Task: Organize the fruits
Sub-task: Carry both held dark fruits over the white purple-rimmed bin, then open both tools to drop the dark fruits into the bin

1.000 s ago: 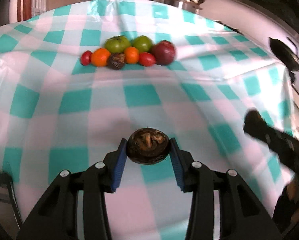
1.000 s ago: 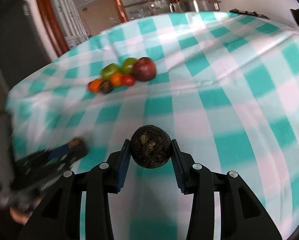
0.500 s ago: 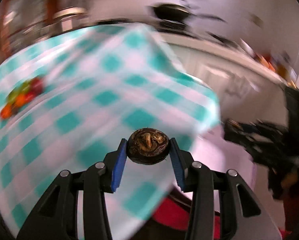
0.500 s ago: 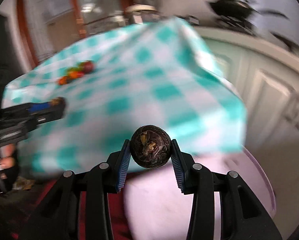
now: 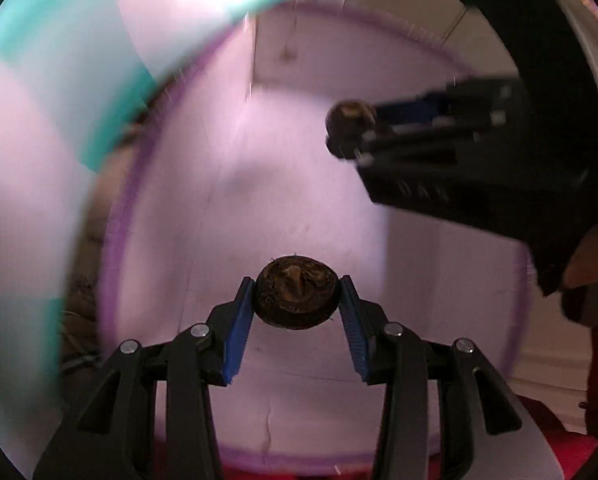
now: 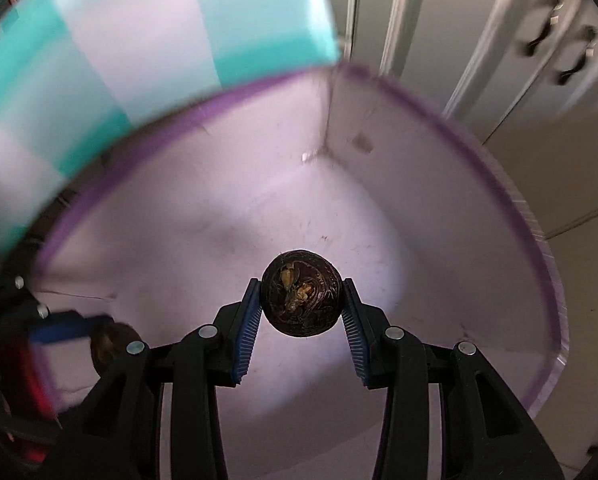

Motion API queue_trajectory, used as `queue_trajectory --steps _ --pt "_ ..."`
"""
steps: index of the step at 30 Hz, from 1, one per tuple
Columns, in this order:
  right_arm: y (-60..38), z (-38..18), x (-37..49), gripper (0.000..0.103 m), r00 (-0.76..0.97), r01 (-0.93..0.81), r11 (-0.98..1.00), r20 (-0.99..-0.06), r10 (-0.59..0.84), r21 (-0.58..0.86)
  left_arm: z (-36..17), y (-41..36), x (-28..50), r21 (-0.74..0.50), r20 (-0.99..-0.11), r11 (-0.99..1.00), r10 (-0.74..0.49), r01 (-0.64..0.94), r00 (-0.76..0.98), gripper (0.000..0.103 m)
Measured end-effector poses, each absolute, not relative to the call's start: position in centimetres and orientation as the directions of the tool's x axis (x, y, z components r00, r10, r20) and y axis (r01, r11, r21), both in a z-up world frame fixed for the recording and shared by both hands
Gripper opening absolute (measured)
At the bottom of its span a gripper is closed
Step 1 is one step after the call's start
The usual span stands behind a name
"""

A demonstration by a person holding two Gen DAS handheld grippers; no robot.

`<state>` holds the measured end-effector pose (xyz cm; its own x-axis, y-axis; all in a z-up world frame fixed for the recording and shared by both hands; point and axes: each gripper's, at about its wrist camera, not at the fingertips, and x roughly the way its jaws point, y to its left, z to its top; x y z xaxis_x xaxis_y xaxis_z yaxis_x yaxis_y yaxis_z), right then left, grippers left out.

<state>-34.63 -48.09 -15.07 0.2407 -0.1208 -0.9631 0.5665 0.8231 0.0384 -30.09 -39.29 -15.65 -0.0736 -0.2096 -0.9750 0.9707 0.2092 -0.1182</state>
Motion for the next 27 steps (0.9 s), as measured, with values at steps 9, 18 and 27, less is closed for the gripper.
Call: queue_trajectory --steps 9,18,27 --pt "-48.3 -21.4 -32.6 0.041 0.103 0.573 0.82 -0.993 -0.054 0.014 -19.8 -39.6 -29.1 -0.115 -0.991 0.218 -0.095 0.969 -0.096 0.043" --pt "-49.9 -17.4 -34.9 0.067 0.216 0.653 0.754 -0.973 -0.086 0.079 -16.0 -38.4 -29.5 -0.134 -0.965 0.185 -0.247 0.974 -0.086 0.063" --pt "-46.5 -1.0 -37.6 0.076 0.578 0.565 0.815 -0.767 -0.278 0.129 1.2 -28.7 -31.7 -0.013 -0.623 0.162 -0.773 0.987 0.119 0.102"
